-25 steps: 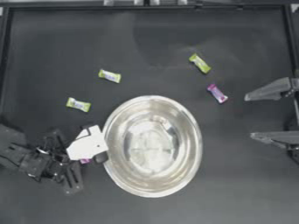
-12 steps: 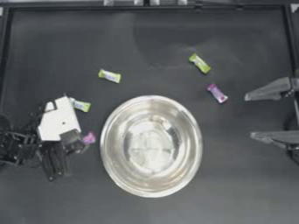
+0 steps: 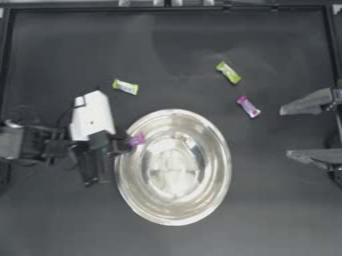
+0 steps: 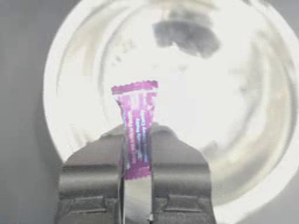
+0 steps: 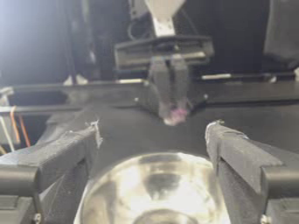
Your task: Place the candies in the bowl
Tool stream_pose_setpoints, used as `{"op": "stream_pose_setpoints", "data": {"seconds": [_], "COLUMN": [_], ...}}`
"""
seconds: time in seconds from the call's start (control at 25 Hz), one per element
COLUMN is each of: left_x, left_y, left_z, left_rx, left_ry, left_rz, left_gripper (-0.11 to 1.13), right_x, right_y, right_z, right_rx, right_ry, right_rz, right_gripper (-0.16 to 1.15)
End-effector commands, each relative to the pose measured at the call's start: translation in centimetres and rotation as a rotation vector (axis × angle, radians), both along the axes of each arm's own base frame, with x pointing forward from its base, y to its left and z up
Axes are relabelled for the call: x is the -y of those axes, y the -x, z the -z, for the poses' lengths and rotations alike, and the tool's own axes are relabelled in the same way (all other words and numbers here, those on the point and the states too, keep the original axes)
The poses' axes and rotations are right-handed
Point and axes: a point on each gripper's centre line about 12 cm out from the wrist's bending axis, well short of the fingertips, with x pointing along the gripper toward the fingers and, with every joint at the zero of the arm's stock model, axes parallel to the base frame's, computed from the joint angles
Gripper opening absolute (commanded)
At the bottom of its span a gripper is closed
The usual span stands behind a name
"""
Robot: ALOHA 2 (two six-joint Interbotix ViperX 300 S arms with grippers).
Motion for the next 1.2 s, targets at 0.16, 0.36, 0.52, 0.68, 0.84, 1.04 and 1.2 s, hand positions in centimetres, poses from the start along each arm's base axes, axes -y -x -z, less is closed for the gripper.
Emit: {"op": "stream_pose_setpoints", "data": {"seconds": [0.16, 0.36, 0.52, 0.68, 0.84, 1.04, 1.2], "left_x": [0.0, 0.0, 0.0, 0.0, 0.1, -0.1, -0.4], "left_y": [-4.1, -6.3, -7.2, -7.4, -7.4, -7.1, -6.1], "left_z": [0.4, 2.3, 3.1, 3.5, 3.5, 2.5, 0.9], "left_rx": [0.009, -0.039, -0.058, -0.077, -0.077, -0.064, -0.058], "left_ry": [-0.035, -0.056, -0.059, -0.048, -0.035, -0.048, -0.089], "left_rz": [0.053, 0.072, 0.075, 0.062, 0.055, 0.054, 0.050], "left_gripper": [0.35, 0.35, 0.37, 0.70, 1.09, 0.99, 1.03], "right_x": [0.1, 0.1, 0.1, 0.1, 0.1, 0.1, 0.1], "right_y": [-0.2, -0.2, -0.2, -0.2, -0.2, -0.2, -0.2], "right_z": [-0.7, -0.7, -0.7, -0.7, -0.7, -0.6, -0.6], "right_rx": [0.020, 0.021, 0.021, 0.020, 0.018, 0.017, 0.014], "right_ry": [-0.007, -0.012, -0.009, -0.010, -0.010, -0.010, -0.010], "right_rz": [0.004, 0.005, 0.005, 0.005, 0.005, 0.005, 0.005], "right_gripper": [1.01, 1.01, 1.01, 1.01, 1.01, 1.01, 1.01]}}
